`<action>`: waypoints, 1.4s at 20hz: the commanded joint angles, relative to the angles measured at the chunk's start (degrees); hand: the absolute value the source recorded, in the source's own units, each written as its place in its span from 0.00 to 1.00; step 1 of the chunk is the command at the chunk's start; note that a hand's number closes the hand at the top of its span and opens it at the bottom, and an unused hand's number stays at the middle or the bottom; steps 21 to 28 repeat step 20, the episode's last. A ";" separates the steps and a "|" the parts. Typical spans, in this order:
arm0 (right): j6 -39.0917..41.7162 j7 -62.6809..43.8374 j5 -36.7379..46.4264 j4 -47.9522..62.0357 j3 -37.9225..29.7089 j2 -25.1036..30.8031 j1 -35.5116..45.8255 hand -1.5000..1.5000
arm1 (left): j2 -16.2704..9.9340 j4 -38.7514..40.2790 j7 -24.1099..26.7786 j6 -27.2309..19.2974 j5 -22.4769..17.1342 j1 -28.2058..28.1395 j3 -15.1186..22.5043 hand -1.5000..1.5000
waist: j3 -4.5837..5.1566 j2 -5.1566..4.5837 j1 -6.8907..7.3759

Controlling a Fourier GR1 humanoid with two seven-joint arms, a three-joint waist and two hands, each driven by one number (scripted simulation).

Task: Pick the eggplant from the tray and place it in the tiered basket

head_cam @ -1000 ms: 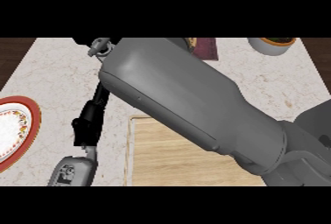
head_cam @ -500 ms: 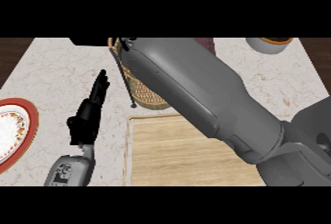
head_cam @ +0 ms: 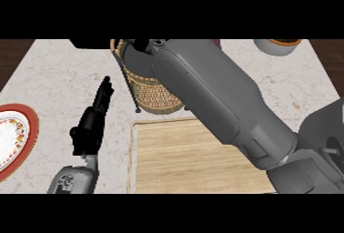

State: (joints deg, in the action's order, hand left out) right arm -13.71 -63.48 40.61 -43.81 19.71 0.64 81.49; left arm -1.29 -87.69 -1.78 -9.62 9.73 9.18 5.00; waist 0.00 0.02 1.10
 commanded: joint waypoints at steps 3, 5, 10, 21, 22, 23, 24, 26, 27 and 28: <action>-15.45 -11.03 6.34 -4.17 -4.18 -0.52 -2.24 0.00 | 0.64 0.00 0.30 -1.93 0.99 -1.37 -0.27 0.50 | -0.04 0.63 -2.04; -13.33 -12.68 7.82 -7.08 -5.72 2.48 -3.48 0.00 | 0.48 -0.68 0.23 -2.02 0.50 -3.16 -0.78 0.50 | -0.07 1.31 -3.41; -15.24 -11.68 8.22 -16.53 -11.52 5.21 -11.79 0.00 | -0.10 -1.94 -0.83 -2.64 0.43 -3.98 -1.87 0.50 | -0.22 1.99 -5.78; -9.86 -4.92 5.50 -46.52 -12.37 6.24 -38.09 0.00 | -1.69 -2.50 0.75 -2.01 -1.55 -7.90 -4.68 0.50 | -0.20 2.90 -9.52; -9.86 -4.92 5.50 -46.52 -12.37 6.24 -38.09 0.00 | -1.69 -2.50 0.75 -2.01 -1.55 -7.90 -4.68 0.50 | -0.20 2.90 -9.52; -9.86 -4.92 5.50 -46.52 -12.37 6.24 -38.09 0.00 | -1.69 -2.50 0.75 -2.01 -1.55 -7.90 -4.68 0.50 | -0.20 2.90 -9.52; -9.86 -4.92 5.50 -46.52 -12.37 6.24 -38.09 0.00 | -1.69 -2.50 0.75 -2.01 -1.55 -7.90 -4.68 0.50 | -0.20 2.90 -9.52; -9.86 -4.92 5.50 -46.52 -12.37 6.24 -38.09 0.00 | -1.69 -2.50 0.75 -2.01 -1.55 -7.90 -4.68 0.50 | -0.20 2.90 -9.52; -9.86 -4.92 5.50 -46.52 -12.37 6.24 -38.09 0.00 | -1.69 -2.50 0.75 -2.01 -1.55 -7.90 -4.68 0.50 | -0.20 2.90 -9.52; -9.86 -4.92 5.50 -46.52 -12.37 6.24 -38.09 0.00 | -1.69 -2.50 0.75 -2.01 -1.55 -7.90 -4.68 0.50 | -0.20 2.90 -9.52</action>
